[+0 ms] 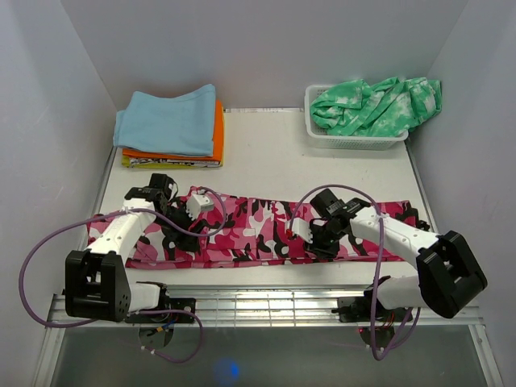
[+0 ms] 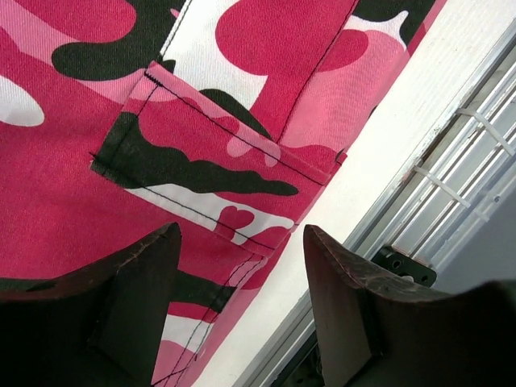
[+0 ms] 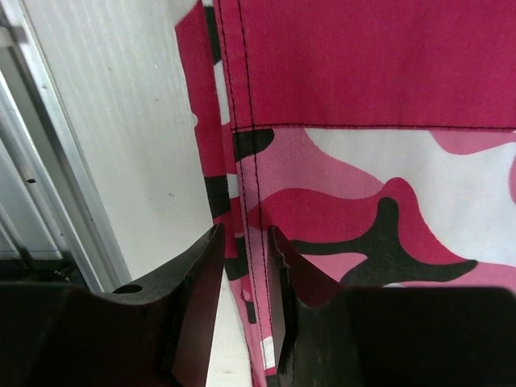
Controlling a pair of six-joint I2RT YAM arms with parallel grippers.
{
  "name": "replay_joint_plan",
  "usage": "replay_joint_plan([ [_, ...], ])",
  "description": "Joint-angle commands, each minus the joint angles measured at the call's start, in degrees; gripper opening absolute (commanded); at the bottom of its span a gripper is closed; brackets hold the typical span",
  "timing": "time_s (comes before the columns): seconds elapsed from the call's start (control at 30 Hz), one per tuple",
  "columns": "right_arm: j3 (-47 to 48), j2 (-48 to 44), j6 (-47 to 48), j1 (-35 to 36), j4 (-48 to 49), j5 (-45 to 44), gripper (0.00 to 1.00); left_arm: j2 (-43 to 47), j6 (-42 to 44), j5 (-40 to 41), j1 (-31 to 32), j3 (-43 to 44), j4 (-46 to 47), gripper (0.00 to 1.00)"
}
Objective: Fold and stack the trousers
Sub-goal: Fold the trousers
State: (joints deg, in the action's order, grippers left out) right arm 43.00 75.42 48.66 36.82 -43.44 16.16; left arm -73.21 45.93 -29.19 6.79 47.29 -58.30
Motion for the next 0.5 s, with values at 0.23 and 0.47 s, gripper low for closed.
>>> replay_joint_plan([
  [0.23, -5.12, 3.94, -0.05, 0.80, 10.57, -7.54, 0.28, 2.55, 3.28, 5.72, 2.53, -3.78, 2.14, 0.72],
  [0.47, -3.72, 4.56, -2.17, 0.80, 11.19, -7.81, 0.12, 1.76, 5.74, 8.36, 3.15, -5.01, 3.72, 0.65],
])
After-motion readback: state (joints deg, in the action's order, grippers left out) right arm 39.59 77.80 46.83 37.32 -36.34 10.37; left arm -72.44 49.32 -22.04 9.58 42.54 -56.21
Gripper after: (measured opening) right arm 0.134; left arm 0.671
